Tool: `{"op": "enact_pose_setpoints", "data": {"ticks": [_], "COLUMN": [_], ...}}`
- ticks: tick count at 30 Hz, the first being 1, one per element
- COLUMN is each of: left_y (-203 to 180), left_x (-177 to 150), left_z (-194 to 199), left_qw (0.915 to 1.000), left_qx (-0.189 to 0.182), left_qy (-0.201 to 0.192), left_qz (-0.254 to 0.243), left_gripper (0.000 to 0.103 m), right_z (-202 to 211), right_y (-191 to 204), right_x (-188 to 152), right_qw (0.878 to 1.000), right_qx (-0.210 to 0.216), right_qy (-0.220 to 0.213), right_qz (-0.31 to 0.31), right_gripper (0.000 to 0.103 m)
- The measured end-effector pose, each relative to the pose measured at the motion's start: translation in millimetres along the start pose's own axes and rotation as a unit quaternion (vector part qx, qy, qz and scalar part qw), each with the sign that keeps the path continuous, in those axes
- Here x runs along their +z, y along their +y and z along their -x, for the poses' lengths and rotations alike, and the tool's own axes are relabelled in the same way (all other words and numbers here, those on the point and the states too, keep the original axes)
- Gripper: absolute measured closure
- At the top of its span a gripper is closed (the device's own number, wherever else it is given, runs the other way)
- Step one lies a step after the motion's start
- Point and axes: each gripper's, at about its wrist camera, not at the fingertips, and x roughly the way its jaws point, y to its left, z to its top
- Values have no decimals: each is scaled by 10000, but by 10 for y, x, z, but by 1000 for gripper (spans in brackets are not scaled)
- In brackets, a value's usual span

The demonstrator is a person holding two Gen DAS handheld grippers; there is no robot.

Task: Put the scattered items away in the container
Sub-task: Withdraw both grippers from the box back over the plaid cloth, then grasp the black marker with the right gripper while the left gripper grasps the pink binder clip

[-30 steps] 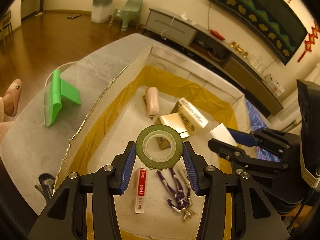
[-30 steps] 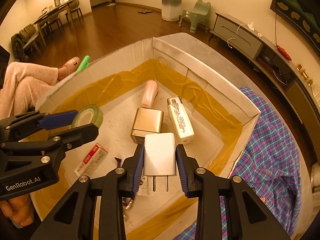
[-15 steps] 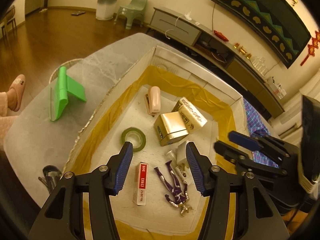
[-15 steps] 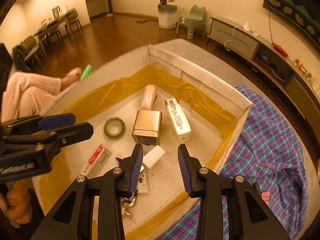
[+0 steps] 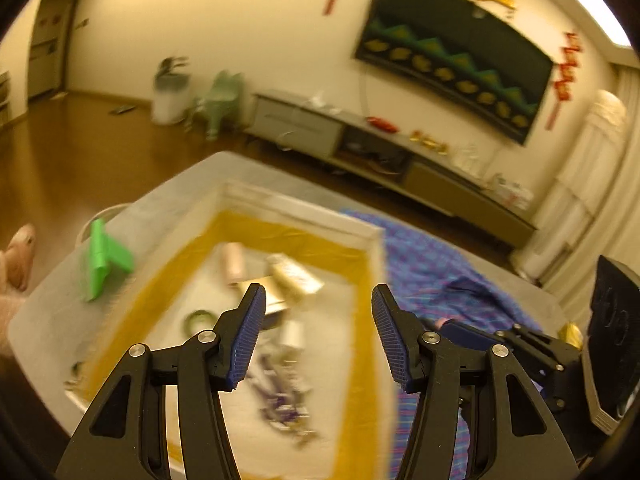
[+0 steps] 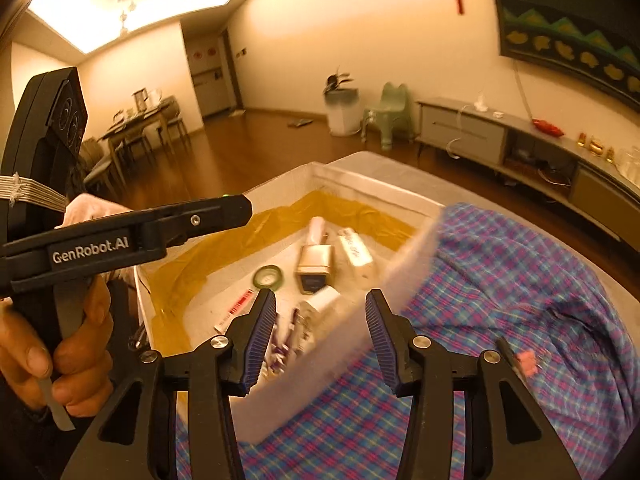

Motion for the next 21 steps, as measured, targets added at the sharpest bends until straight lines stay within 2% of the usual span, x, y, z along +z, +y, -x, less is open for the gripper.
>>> {"op": "enact_pose_setpoints", "data": {"ticks": [3,5,9,14,19,21], "left_y": [-295,-479,-820,-1166,-1463,-1611], "left_x": [-102,-182,-334,-434,-439,-465], "left_z": [-143,-265,-519,-868,-1175,-1334], "left_qw": [9986,9956,9884,9835,9819,9793], "left_qx": [-414,-719,-1038,-1082,-943,-903], "left_qy": [276,547,1043,1408,1513,1576], "left_qz": [-185,-239,-369,-360,-636,-897], "left_gripper": [45,45,45,45,45,45], "right_z": [153,199,122,-128,-371,-498], "right_y": [-293,-598,-1223,-1750,-1906,-1943], "right_x": [-137,-257,-488,-746,-851,-896], "right_qw": [9995,9976,9910,9861,9870,9867], "right_qx": [-260,-521,-971,-1078,-1027,-983], "right_qy": [-13,139,470,924,1150,1257], "right_qz": [-194,-429,-793,-858,-460,-298], "right_gripper": [54,55,57,57,57,64]}}
